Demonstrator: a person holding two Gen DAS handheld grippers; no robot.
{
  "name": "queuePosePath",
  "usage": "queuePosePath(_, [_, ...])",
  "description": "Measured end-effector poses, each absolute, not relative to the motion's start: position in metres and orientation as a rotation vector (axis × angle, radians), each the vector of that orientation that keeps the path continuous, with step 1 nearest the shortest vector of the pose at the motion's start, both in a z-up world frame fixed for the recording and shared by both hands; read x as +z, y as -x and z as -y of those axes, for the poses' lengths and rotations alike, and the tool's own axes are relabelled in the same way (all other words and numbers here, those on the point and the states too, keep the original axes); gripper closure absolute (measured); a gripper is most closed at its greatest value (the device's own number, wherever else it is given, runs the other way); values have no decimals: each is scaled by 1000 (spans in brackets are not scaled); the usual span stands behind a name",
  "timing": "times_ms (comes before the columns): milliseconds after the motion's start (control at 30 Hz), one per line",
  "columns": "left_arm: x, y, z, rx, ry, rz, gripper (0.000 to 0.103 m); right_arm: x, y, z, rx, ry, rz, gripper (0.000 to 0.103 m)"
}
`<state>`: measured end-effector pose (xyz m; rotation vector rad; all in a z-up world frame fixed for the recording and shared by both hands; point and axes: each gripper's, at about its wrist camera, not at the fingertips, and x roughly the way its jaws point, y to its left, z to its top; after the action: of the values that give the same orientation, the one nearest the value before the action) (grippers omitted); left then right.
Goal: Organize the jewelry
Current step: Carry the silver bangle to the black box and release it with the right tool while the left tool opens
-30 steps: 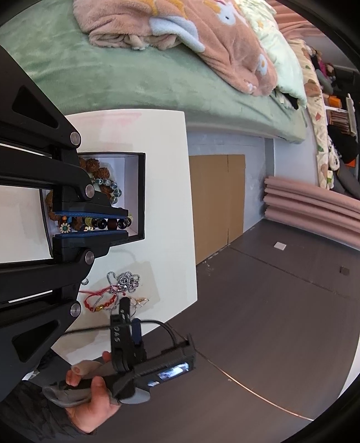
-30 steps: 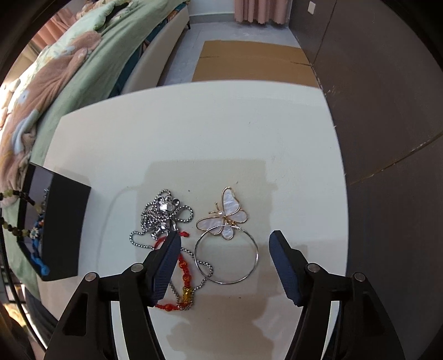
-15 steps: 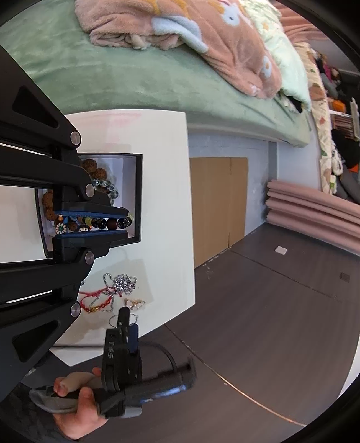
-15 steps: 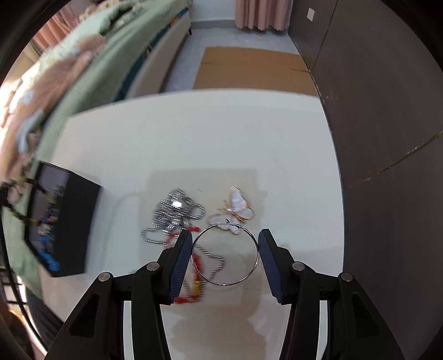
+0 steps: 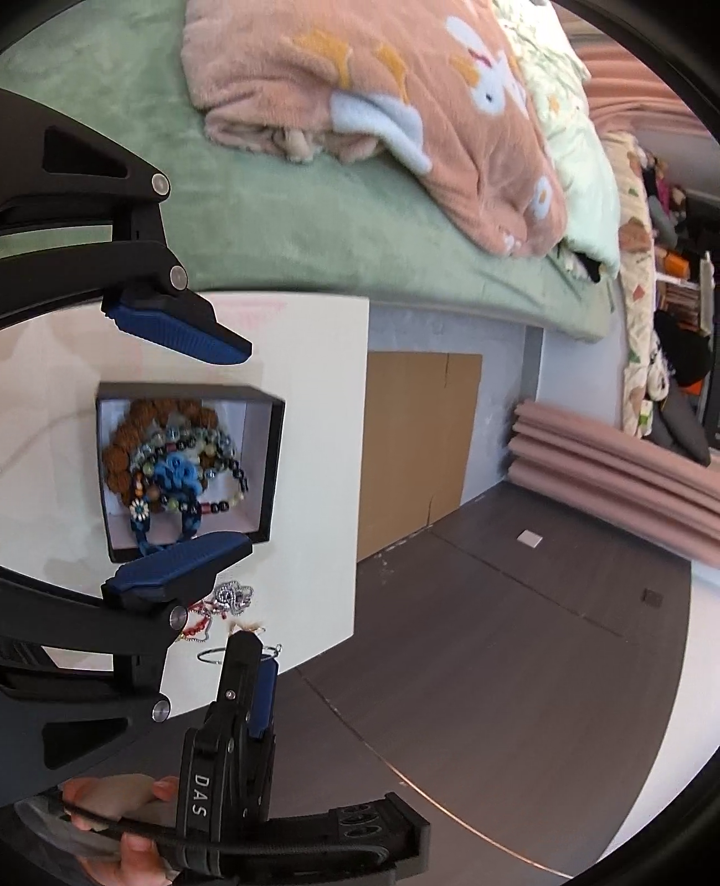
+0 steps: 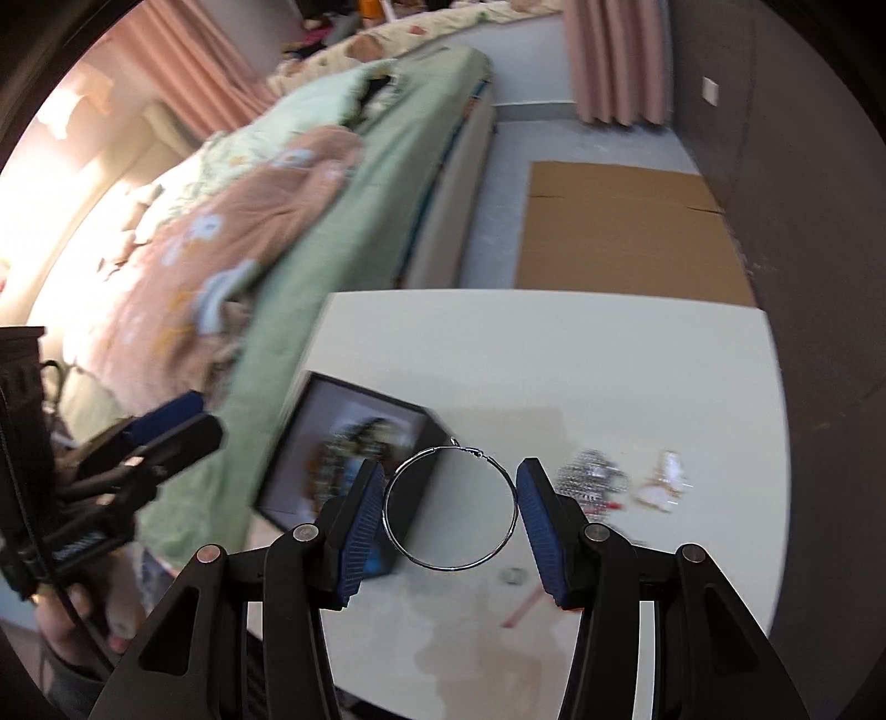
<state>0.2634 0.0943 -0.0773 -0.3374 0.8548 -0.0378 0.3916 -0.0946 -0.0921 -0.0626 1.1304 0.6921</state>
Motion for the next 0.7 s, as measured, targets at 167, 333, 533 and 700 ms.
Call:
queuePosePath(167, [-74, -251, -108, 0, 342, -836, 39, -85, -379, 73, 769, 21, -1114, 52])
queuePosePath(333, [-70, -244, -117, 18, 354, -831, 39, -83, -372, 61, 821, -27, -1131, 32])
queuePosePath(533, [-60, -235, -107, -7, 347, -805, 39, -78, -366, 90, 765, -71, -1120, 28])
queuePosePath(700, [-50, -229, -87, -55, 348, -786, 39, -62, -353, 132, 678, -76, -1098, 28])
